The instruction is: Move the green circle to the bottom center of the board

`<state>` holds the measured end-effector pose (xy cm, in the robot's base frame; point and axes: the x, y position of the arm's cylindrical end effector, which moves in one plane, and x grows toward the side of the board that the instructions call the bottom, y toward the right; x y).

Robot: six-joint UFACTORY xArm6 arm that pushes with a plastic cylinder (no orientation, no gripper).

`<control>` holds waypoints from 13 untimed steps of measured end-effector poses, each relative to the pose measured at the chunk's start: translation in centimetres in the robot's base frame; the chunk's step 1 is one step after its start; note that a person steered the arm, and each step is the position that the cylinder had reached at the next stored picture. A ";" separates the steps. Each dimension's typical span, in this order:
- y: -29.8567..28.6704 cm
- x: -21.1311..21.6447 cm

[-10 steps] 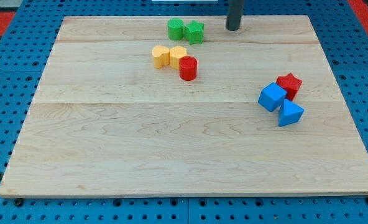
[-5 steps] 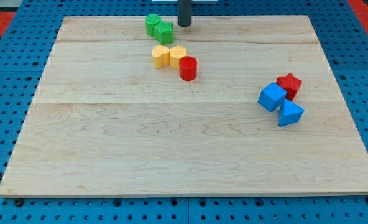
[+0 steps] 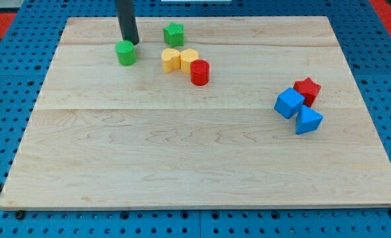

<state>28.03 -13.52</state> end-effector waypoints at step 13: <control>-0.6 7.9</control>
<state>35.88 -14.15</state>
